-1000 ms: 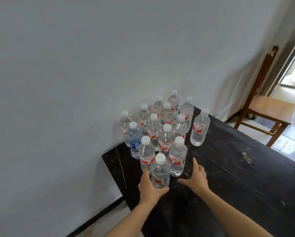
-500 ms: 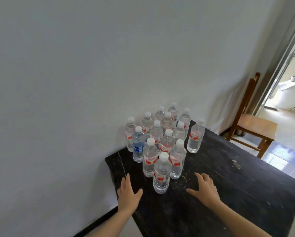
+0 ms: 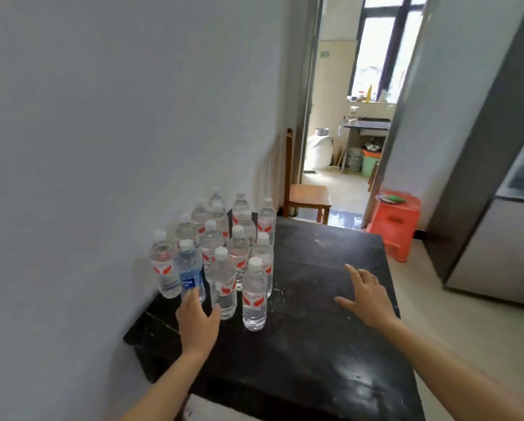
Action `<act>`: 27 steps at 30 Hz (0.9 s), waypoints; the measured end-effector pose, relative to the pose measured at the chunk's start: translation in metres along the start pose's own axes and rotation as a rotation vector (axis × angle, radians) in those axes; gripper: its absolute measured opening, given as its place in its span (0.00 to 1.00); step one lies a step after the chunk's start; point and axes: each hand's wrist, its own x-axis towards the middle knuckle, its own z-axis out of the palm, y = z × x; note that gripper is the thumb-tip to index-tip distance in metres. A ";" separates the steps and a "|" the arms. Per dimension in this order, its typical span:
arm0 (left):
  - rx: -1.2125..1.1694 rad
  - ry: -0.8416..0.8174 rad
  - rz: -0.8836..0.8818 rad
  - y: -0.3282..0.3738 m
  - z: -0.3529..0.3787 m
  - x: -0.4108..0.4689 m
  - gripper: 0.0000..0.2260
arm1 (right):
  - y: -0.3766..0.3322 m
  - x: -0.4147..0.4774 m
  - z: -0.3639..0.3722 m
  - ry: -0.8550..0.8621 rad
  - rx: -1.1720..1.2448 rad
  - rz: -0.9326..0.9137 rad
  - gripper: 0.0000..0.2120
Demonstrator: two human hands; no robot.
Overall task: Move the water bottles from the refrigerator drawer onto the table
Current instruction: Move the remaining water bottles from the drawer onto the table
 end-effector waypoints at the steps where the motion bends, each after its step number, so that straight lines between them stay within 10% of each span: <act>1: 0.038 -0.023 0.054 -0.004 -0.009 0.003 0.24 | -0.004 -0.018 -0.004 0.040 0.017 0.044 0.38; 13: -0.290 -0.341 0.452 0.071 -0.061 -0.066 0.27 | 0.004 -0.268 -0.081 0.270 0.000 0.527 0.29; 27: -0.306 -0.928 0.955 0.251 -0.016 -0.339 0.30 | 0.108 -0.553 -0.219 0.447 -0.227 0.771 0.29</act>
